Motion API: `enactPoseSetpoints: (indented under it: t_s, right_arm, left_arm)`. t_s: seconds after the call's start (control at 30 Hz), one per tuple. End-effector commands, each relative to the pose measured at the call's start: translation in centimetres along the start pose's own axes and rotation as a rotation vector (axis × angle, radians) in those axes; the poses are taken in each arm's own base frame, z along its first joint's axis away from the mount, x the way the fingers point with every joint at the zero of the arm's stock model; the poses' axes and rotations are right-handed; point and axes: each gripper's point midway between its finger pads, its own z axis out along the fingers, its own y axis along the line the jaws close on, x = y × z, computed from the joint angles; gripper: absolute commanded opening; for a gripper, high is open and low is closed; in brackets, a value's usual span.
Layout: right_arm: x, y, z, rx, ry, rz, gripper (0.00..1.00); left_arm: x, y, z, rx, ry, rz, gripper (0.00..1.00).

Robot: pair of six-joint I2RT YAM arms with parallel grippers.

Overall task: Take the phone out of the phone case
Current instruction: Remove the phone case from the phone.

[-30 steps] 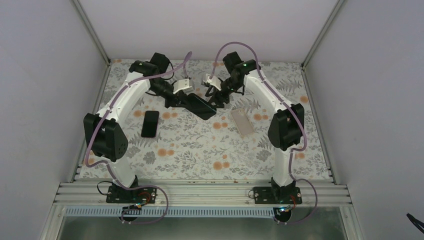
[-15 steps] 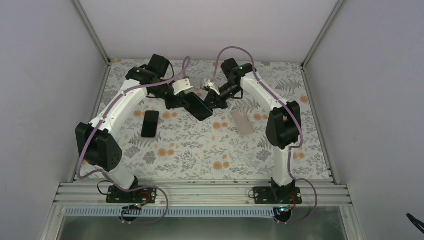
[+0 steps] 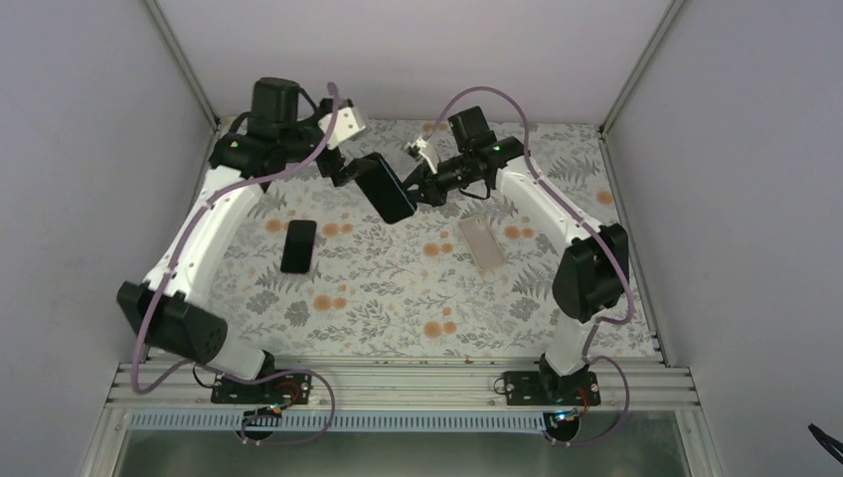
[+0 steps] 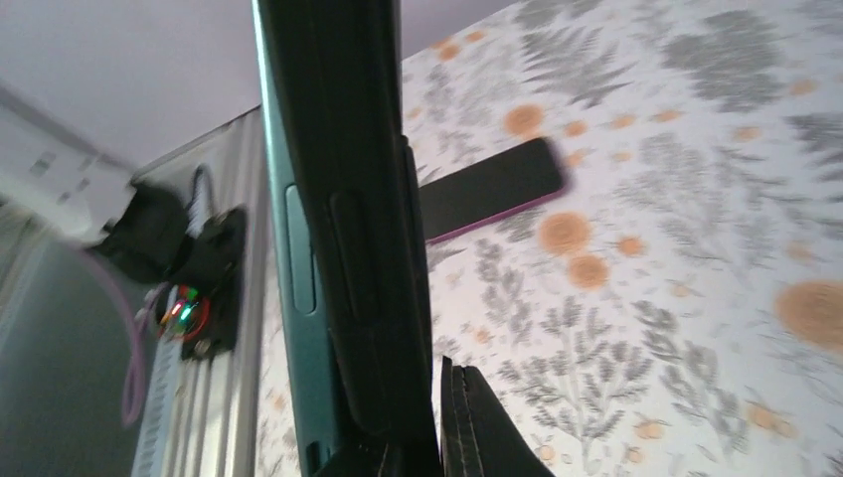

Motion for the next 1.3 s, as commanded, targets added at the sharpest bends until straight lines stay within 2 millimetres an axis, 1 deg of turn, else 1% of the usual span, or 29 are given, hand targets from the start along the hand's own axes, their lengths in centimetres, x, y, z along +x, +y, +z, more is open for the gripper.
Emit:
enactPoseSetpoints:
  t_s: [0.0, 0.07, 0.1, 0.2, 0.27, 0.33, 0.43, 0.5, 0.57, 0.67, 0.77, 0.87, 1.1, 1.27]
  right_arm:
    - [-5.8, -4.3, -3.5, 0.297, -0.208, 0.094, 0.03]
    - [-7.2, -6.8, -5.1, 0.456, -0.272, 0.137, 0.03]
    - [-8.1, -7.6, -5.9, 0.510, -0.313, 0.152, 0.03]
    - [-10.6, -8.9, -8.0, 0.612, -0.426, 0.187, 0.03]
    - [-12.3, -9.2, -9.0, 0.635, -0.491, 0.217, 0.03]
    - [-13.5, -9.3, -9.3, 0.646, -0.530, 0.236, 0.03]
    - [-15.1, -9.1, -9.3, 0.667, -0.580, 0.240, 0.03]
    - [-15.7, -8.9, -9.1, 0.680, -0.605, 0.236, 0.03]
    - [-16.3, -8.6, -8.9, 0.685, -0.626, 0.232, 0.03]
    - [-17.0, -8.6, -8.3, 0.691, -0.633, 0.228, 0.03]
    - [-17.2, -8.6, -7.6, 0.681, -0.627, 0.228, 0.03]
    - [-17.4, -8.8, -7.4, 0.682, -0.630, 0.225, 0.03]
    - [-17.9, -8.4, -7.3, 0.662, -0.643, 0.222, 0.03]
    - [-18.3, -8.5, -7.9, 0.686, -0.658, 0.219, 0.03]
  left_arm:
    - [-3.9, 1.9, -3.5, -0.201, -0.124, 0.092, 1.00]
    - [-4.6, 2.0, -3.7, -0.271, -0.159, 0.105, 1.00]
    - [-5.1, 1.9, -3.8, -0.299, -0.181, 0.110, 1.00]
    - [-5.3, 2.8, -2.6, -0.393, -0.204, 0.082, 1.00]
    - [-5.0, 3.1, -1.3, -0.434, -0.198, 0.073, 1.00]
    - [-5.1, 3.2, -0.5, -0.466, -0.220, 0.078, 1.00]
    - [-5.3, 4.3, 0.5, -0.505, -0.231, 0.034, 1.00]
    - [-5.2, 5.0, 1.0, -0.528, -0.242, 0.016, 1.00]
    - [-5.2, 5.4, 1.6, -0.536, -0.255, -0.004, 1.00]
    - [-5.3, 6.0, 2.5, -0.541, -0.274, -0.034, 1.00]
    - [-5.3, 6.5, 3.0, -0.551, -0.280, -0.041, 1.00]
    - [-4.9, 6.6, 3.6, -0.547, -0.272, -0.042, 1.00]
    - [-3.6, 7.0, 3.9, -0.585, -0.245, -0.053, 1.00]
    - [-3.4, 6.2, 3.9, -0.548, -0.243, -0.056, 1.00]
